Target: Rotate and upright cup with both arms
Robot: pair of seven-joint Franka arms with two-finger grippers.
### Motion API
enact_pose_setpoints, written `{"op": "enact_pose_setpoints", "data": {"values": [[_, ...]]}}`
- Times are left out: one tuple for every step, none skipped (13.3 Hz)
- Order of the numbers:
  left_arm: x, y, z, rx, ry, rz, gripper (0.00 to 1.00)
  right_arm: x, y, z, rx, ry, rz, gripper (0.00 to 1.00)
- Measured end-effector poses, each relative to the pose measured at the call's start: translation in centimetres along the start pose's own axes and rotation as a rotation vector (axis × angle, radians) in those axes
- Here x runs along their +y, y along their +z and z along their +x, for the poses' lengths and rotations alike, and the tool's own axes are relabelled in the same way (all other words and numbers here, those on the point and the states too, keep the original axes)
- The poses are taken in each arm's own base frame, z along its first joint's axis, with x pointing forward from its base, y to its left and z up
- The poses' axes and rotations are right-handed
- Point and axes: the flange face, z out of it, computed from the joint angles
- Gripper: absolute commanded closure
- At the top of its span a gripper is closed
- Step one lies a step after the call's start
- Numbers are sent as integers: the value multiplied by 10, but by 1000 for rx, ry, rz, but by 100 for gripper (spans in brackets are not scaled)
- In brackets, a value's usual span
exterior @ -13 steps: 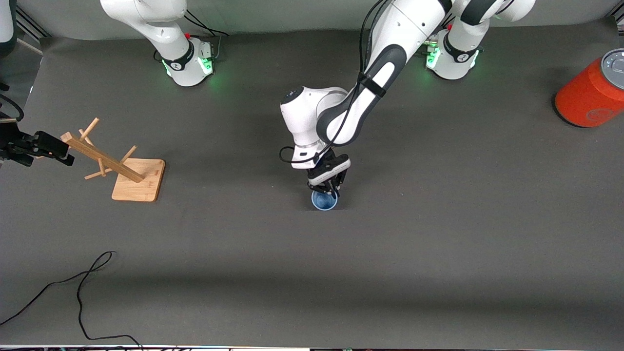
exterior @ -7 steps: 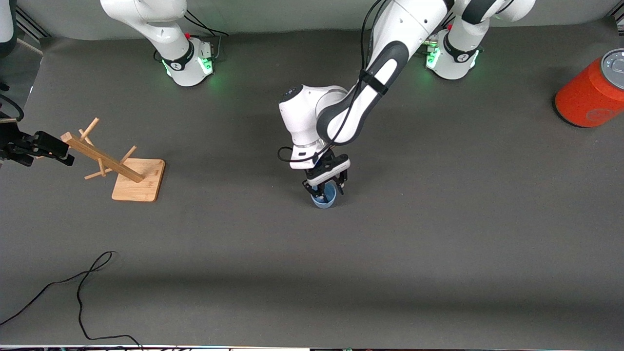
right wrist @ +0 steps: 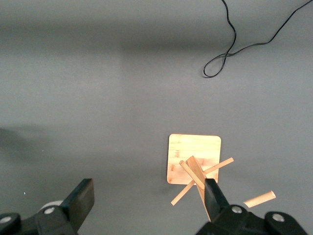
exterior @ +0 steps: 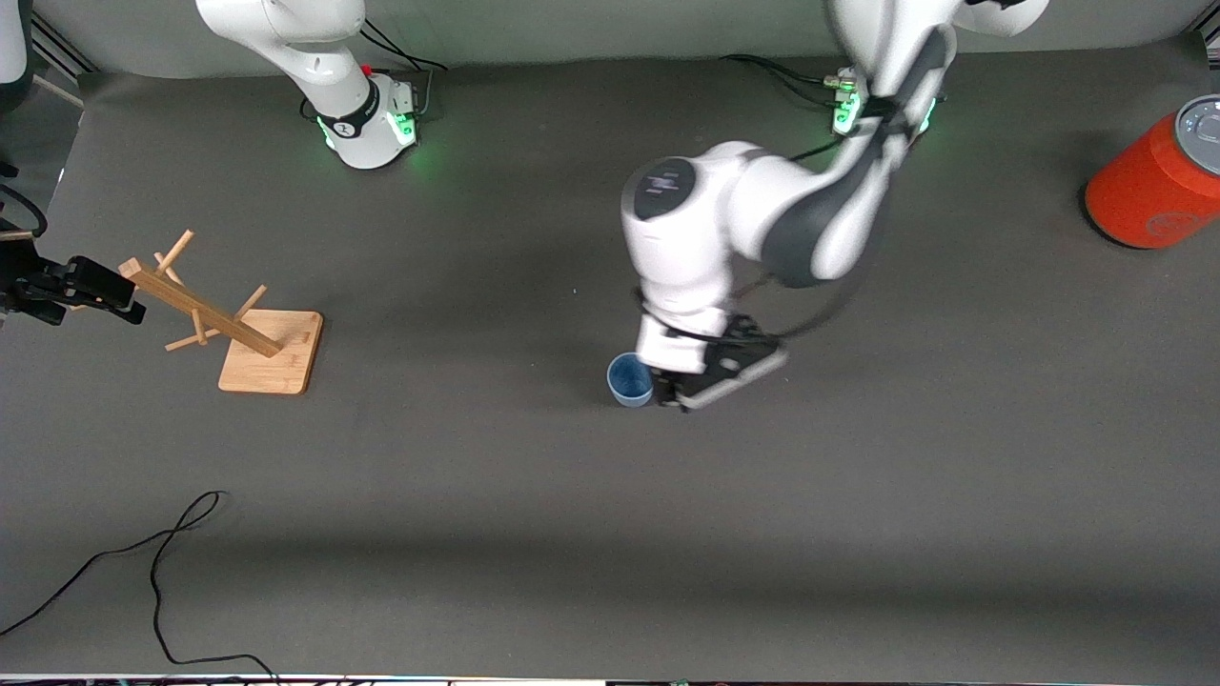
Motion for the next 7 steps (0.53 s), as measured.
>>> {"op": "enact_pose_setpoints", "data": {"values": [[-29,-7,32,-41,37,8,0,0,0,0,0,0,0,0],[-62,-13,64,-86,72,9,0,0,0,0,0,0,0,0],[-97,-18,95,-127,104,4,0,0,0,0,0,0,0,0],[-132,-22,121,-162,136,4,0,0,0,0,0,0,0,0],[-168,-24,143,-195,158,10,0,0,0,0,0,0,0,0],[-201,-25,161,-227,169,14,0,0,0,0,0,0,0,0],[-231,-25,175,-256,176,14,0,0,0,0,-1,0,0,0]]}}
